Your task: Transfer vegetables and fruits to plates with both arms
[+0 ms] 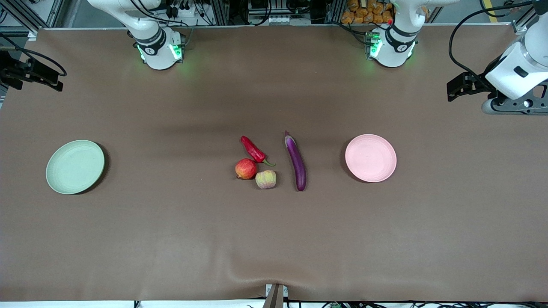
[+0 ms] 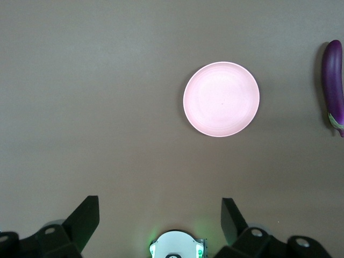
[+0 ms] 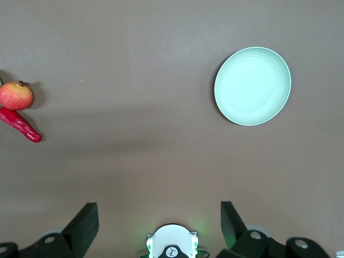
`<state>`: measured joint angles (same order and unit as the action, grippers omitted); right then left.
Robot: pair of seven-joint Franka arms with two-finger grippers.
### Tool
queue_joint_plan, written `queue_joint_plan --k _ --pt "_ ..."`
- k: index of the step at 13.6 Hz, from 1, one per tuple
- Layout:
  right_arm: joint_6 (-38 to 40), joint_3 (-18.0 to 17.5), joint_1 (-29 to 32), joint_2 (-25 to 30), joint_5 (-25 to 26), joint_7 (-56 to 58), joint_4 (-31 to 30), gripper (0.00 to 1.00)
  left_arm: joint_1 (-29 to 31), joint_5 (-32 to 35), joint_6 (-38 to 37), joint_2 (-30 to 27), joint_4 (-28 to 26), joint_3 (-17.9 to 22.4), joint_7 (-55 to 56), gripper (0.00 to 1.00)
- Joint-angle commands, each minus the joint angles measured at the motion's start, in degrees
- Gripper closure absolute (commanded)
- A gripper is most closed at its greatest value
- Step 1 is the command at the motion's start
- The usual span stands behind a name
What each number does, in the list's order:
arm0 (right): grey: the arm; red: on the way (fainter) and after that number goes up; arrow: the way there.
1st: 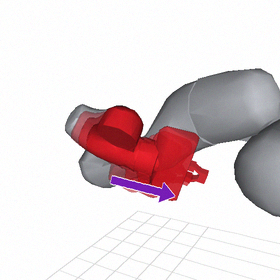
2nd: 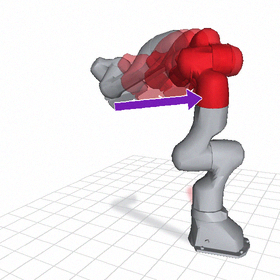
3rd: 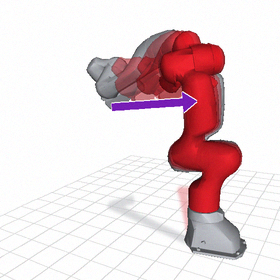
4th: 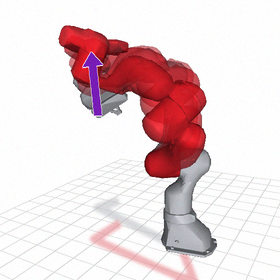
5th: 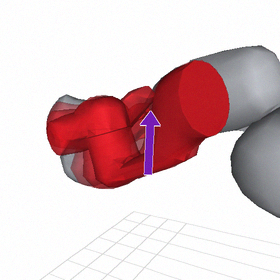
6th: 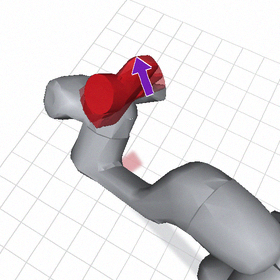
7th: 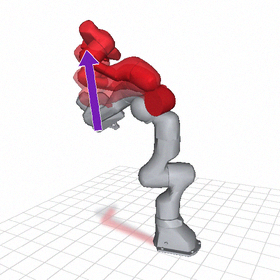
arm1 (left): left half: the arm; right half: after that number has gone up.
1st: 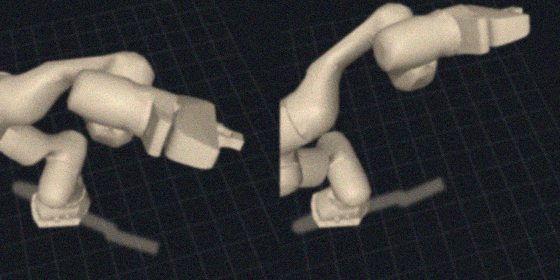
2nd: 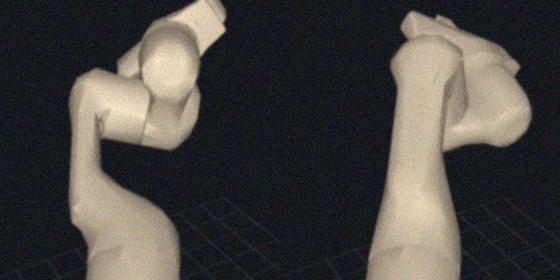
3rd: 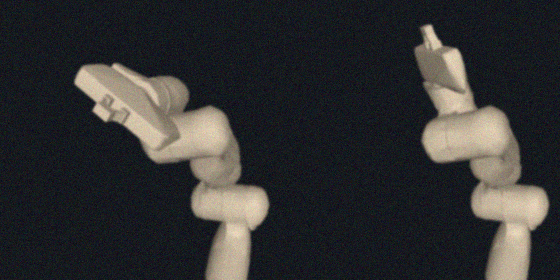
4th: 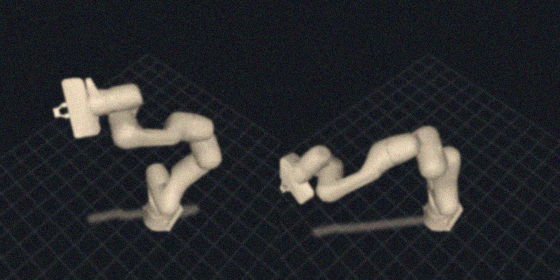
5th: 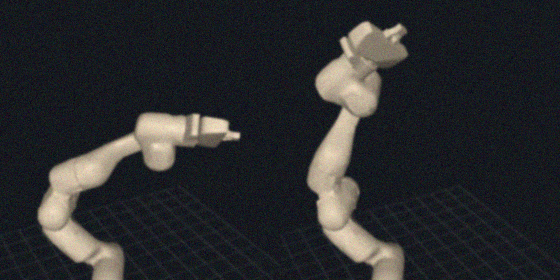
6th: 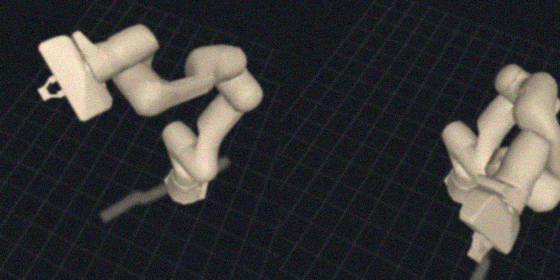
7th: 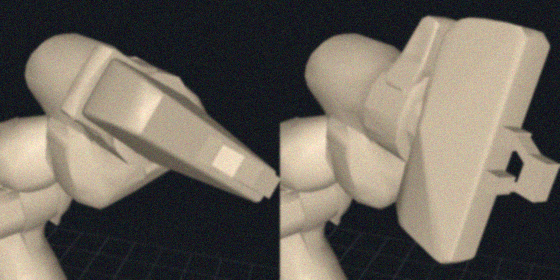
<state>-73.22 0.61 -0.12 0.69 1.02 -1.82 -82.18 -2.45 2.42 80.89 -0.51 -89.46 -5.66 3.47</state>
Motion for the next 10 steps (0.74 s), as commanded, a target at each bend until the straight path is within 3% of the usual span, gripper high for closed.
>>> queue_joint_plan --k 1,10 --pt "0.79 -0.25 0.65 -0.08 -0.41 0.06 0.44 0.0 -0.19 -0.75 -0.29 0.33 0.69 -0.14 -0.22 0.0" --pt "1.06 -0.25 0.74 -0.08 -0.41 0.06 0.44 0.0 -0.63 -2.51 -0.64 2.88 4.56 -0.05 1.54 0.0"
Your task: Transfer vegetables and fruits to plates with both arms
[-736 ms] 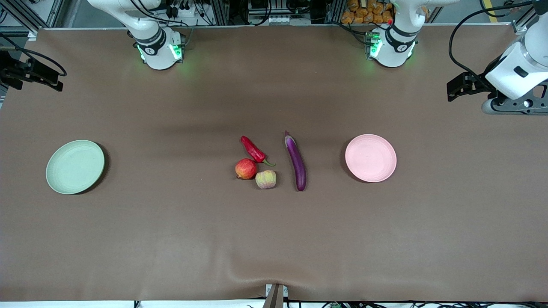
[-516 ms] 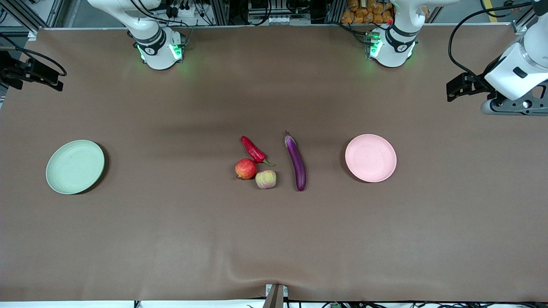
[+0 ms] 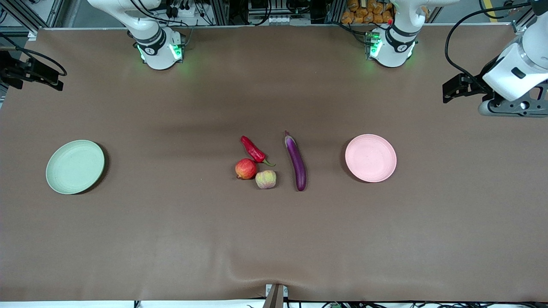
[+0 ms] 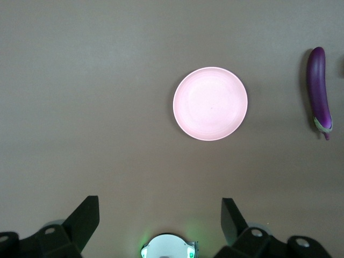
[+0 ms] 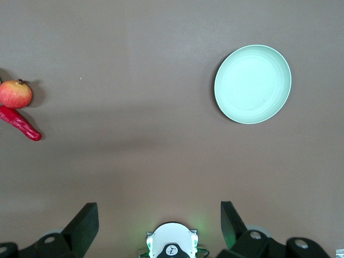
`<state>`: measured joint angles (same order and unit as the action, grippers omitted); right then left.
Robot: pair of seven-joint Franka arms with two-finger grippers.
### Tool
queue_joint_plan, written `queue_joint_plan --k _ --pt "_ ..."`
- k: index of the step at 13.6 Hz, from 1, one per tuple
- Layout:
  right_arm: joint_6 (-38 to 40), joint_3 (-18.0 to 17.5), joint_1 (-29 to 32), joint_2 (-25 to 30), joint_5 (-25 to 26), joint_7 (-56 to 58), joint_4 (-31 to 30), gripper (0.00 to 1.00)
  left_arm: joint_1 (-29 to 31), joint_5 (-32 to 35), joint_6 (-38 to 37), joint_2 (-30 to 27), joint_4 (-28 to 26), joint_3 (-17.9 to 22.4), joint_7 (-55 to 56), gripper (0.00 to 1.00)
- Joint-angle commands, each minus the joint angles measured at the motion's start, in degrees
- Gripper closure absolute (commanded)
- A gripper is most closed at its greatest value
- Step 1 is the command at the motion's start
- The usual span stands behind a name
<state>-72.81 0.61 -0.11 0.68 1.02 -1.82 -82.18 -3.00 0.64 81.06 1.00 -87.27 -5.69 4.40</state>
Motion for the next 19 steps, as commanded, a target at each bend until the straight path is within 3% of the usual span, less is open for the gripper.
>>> queue_joint_plan --k 1,13,16,19 --pt "0.65 -0.26 0.64 -0.06 -0.41 0.06 0.44 0.0 -0.08 -0.73 -0.82 1.37 2.28 -0.02 0.52 0.0" --pt "1.01 -0.26 0.55 -0.06 -1.02 0.06 0.35 0.0 0.36 -1.96 1.37 6.45 2.19 -0.02 1.04 0.0" --pt "1.36 -0.26 0.55 -0.06 -1.02 0.06 0.35 0.0 -0.25 -2.31 8.73 11.72 3.5 -0.02 9.17 0.0" --pt "1.53 -0.26 0.55 -0.06 -1.02 0.06 0.35 0.0 -2.97 -7.57 18.93 16.47 5.7 -0.02 23.5 0.0"
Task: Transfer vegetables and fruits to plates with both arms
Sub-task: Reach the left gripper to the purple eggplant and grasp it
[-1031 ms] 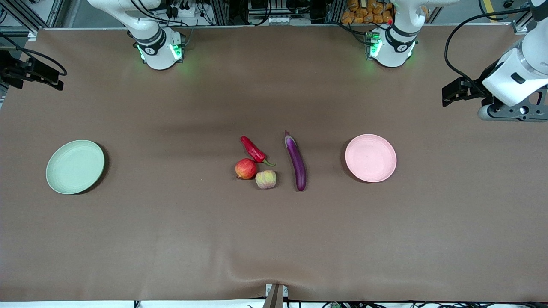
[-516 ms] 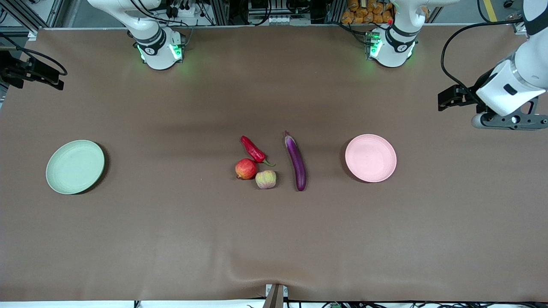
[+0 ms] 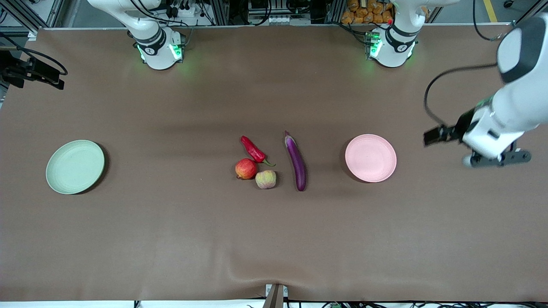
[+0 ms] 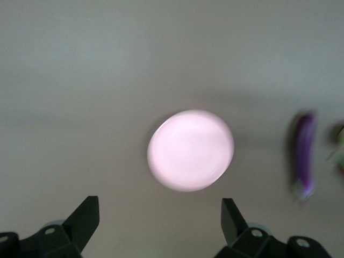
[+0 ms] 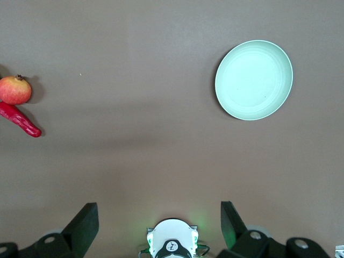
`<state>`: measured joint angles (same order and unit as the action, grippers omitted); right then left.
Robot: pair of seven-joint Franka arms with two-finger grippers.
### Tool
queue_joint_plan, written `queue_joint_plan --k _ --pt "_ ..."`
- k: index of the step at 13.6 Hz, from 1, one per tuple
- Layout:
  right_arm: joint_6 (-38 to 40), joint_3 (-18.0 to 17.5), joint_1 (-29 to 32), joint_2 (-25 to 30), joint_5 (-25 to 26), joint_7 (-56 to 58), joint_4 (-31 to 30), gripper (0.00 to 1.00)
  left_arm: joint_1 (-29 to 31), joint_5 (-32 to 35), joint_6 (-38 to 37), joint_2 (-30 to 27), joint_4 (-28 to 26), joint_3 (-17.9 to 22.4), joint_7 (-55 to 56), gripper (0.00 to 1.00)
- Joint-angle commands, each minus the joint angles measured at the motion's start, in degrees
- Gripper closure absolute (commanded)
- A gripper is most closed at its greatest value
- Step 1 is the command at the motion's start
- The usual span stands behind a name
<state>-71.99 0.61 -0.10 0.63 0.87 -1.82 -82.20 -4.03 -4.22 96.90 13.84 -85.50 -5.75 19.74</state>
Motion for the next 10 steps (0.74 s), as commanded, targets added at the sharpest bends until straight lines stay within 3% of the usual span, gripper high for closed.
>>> queue_joint_plan --k 1,10 --pt "0.71 -0.26 0.63 -0.02 -0.87 0.06 0.37 0.0 -3.51 -3.77 5.55 5.21 4.81 0.04 12.03 0.0" --pt "0.8 -0.26 0.72 -0.02 -0.87 0.06 -0.07 0.0 -16.35 -3.26 13.4 13.4 5.43 0.39 29.28 0.0"
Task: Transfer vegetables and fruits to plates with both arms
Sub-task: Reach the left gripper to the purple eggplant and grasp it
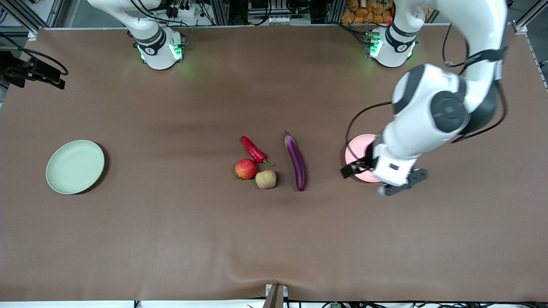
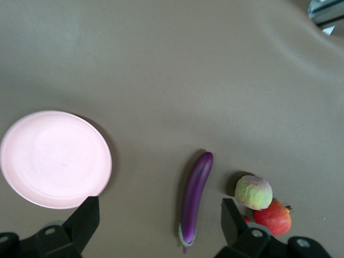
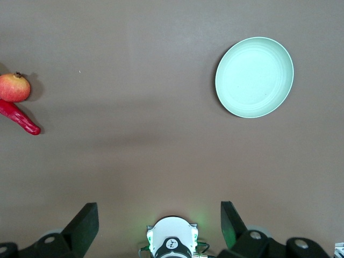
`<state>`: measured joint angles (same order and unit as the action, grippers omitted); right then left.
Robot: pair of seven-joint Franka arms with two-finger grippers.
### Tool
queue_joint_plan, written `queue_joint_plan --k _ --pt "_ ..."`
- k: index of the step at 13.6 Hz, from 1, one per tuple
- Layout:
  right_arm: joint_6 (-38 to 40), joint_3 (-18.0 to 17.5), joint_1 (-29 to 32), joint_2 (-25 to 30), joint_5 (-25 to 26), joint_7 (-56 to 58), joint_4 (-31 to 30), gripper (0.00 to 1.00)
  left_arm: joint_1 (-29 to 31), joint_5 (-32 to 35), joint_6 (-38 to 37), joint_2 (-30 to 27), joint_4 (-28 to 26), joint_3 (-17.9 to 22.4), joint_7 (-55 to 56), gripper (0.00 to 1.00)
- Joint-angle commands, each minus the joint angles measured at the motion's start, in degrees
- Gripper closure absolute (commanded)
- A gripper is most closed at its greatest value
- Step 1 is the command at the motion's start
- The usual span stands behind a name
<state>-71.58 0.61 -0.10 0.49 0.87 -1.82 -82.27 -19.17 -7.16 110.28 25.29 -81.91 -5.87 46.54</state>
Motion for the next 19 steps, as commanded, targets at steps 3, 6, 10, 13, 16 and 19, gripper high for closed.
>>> queue_joint_plan --k 3,6,10,13,16,19 --pt "0.39 -0.26 0.72 0.03 -0.87 0.06 0.0 0.0 -2.36 -0.22 0.02 2.74 1.66 0.43 3.47 0.0" --pt "0.3 -0.26 0.72 0.03 -0.87 0.06 0.0 0.0 -5.94 -0.13 0.02 5.89 1.14 0.33 3.73 0.0" --pt "0.39 -0.17 0.8 -0.06 -0.87 0.06 0.0 0.0 -13.94 -0.57 6.74 8.89 -2.97 0.16 7.84 0.0" --pt "0.47 -0.26 1.41 -0.06 -0.87 -0.02 -0.08 0.0 -16.69 0.39 12.59 12.57 -5.19 0.6 13.22 0.0" --pt "0.47 -0.26 1.59 -0.06 -0.96 0.06 -0.08 0.0 -16.6 6.27 12.15 13.12 -8.87 0.6 14.44 0.0" --pt "0.39 -0.26 1.59 -0.06 -1.74 0.06 -0.08 0.0 -16.86 6.72 12.85 15.31 -8.27 0.78 15.51 0.0"
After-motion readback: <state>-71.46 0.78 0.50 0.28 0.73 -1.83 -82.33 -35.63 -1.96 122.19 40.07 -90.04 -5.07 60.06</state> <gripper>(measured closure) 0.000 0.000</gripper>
